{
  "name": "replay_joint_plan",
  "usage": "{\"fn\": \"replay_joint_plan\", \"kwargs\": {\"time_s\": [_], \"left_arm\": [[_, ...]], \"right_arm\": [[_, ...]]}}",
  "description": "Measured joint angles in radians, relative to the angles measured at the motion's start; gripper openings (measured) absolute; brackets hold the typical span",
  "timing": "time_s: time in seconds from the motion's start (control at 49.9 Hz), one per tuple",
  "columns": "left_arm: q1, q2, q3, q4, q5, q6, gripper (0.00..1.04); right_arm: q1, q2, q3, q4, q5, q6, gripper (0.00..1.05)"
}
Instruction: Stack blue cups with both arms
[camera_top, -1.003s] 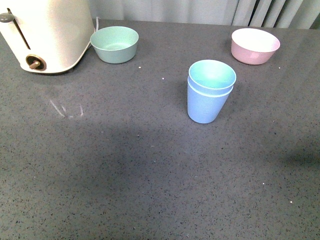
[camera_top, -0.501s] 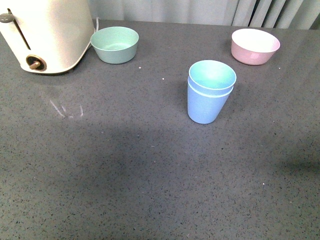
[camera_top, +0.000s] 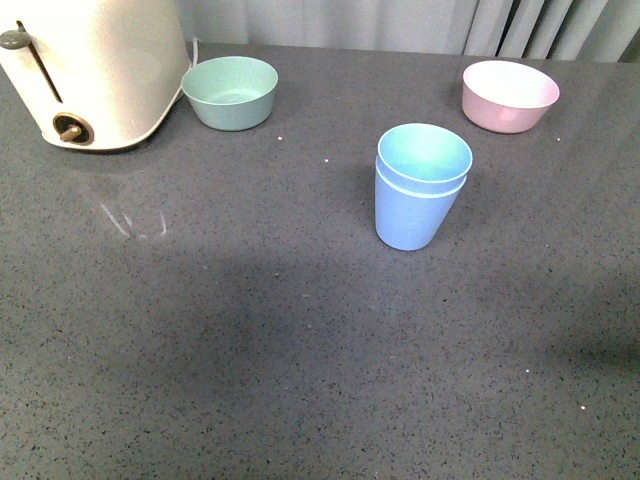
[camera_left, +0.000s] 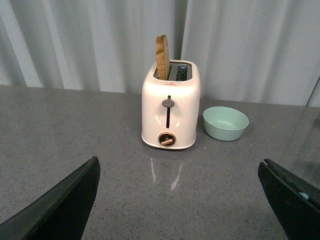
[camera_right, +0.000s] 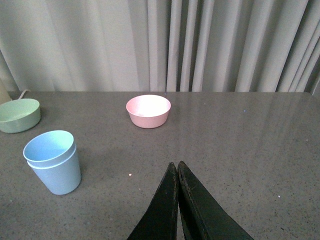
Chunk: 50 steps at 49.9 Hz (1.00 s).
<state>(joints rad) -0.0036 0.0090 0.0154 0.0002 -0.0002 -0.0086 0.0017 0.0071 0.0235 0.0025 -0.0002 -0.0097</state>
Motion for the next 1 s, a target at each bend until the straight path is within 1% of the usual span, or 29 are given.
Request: {"fn": "replay_joint_plan", "kwargs": {"time_s": [0.12, 0.221, 0.501, 0.521, 0.622, 0.642, 0.702, 1.003], "left_arm": [[0.000, 0.000, 0.000, 0.000, 0.000, 0.000, 0.96], [0.000, 0.000, 0.000, 0.000, 0.000, 0.000, 0.96], [0.000, 0.000, 0.000, 0.000, 0.000, 0.000, 0.96], [0.000, 0.000, 0.000, 0.000, 0.000, 0.000, 0.96], [0.000, 0.000, 0.000, 0.000, 0.000, 0.000, 0.96], [0.000, 0.000, 0.000, 0.000, 0.000, 0.000, 0.96], [0.000, 0.000, 0.000, 0.000, 0.000, 0.000, 0.96], [0.000, 0.000, 0.000, 0.000, 0.000, 0.000, 0.96]], "right_arm": [[0.000, 0.000, 0.000, 0.000, 0.000, -0.001, 0.03], [0.000, 0.000, 0.000, 0.000, 0.000, 0.000, 0.16], [0.000, -0.001, 0.000, 0.000, 0.000, 0.000, 0.78], [0.000, -0.001, 0.000, 0.000, 0.000, 0.000, 0.80], [0.000, -0.001, 0.000, 0.000, 0.000, 0.000, 0.96], [0.000, -0.001, 0.000, 0.000, 0.000, 0.002, 0.97], [0.000, -0.001, 0.000, 0.000, 0.000, 0.002, 0.95], [0.000, -0.001, 0.000, 0.000, 0.000, 0.002, 0.96]]}}
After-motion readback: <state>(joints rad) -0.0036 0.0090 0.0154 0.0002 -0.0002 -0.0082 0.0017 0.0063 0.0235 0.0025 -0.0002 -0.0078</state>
